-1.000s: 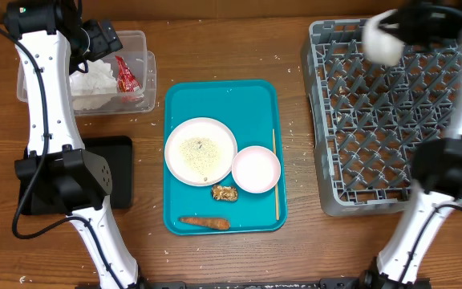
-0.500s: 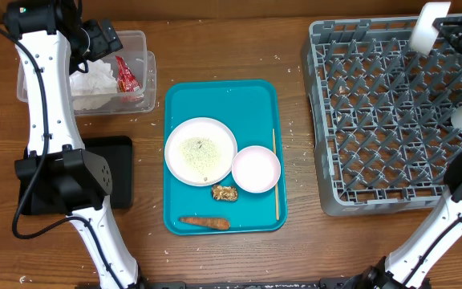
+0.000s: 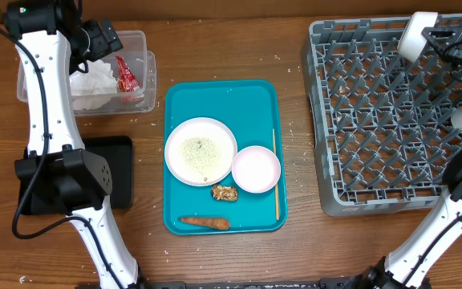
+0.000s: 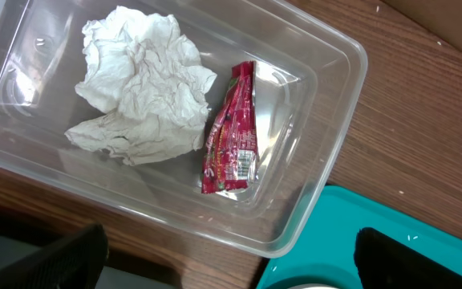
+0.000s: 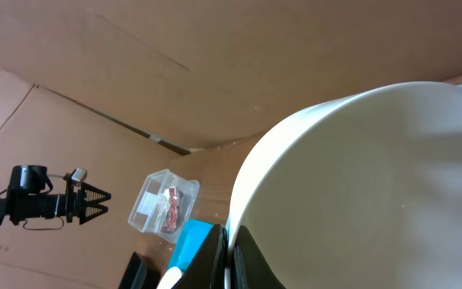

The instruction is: Sort waste into correct bins and load items into the dishwasher

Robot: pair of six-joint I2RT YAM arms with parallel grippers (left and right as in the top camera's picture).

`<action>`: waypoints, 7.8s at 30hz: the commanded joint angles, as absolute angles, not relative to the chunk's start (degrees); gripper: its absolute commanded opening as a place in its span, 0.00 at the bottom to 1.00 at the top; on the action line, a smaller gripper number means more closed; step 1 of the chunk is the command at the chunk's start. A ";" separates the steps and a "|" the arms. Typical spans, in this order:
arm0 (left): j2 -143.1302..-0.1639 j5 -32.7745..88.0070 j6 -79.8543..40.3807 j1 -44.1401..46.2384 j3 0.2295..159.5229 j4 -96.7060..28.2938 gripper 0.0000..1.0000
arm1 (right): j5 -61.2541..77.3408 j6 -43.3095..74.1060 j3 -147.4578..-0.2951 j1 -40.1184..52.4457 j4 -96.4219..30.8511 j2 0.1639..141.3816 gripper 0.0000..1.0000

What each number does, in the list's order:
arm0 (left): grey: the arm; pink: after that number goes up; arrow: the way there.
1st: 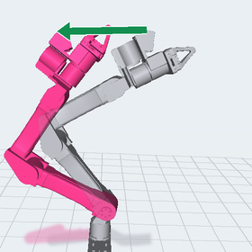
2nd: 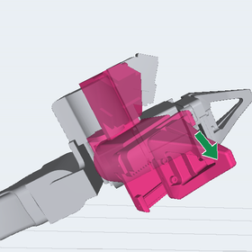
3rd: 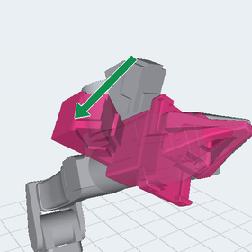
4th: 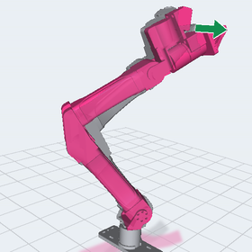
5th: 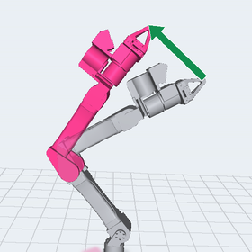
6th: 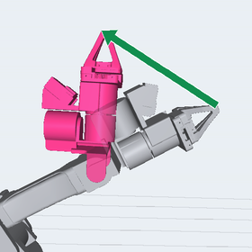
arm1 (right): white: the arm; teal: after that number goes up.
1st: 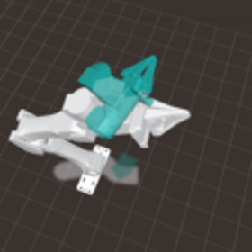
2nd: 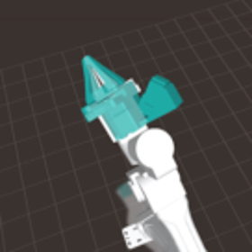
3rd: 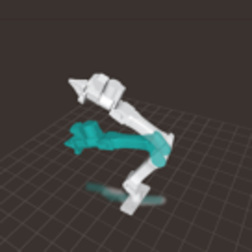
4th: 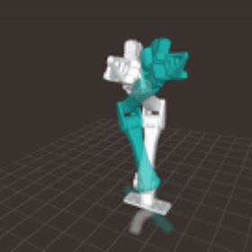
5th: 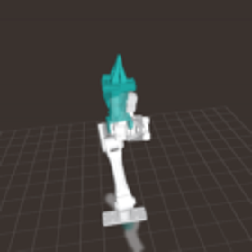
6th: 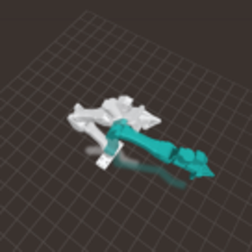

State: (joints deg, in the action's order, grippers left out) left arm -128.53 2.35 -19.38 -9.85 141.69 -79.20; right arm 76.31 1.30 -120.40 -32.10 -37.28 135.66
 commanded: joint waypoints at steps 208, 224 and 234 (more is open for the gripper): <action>-129.12 2.39 -19.73 -8.99 141.47 -79.05 1.00 | 62.89 -17.47 -100.09 -27.79 -58.70 118.76 0.04; -129.12 2.39 -19.75 -8.97 141.47 -79.05 1.00 | 57.34 -12.99 -100.03 -33.93 -58.87 118.76 0.05; -129.12 2.37 -19.75 -8.97 141.47 -79.02 1.00 | 42.46 -6.20 -106.78 -35.03 -64.55 117.23 0.15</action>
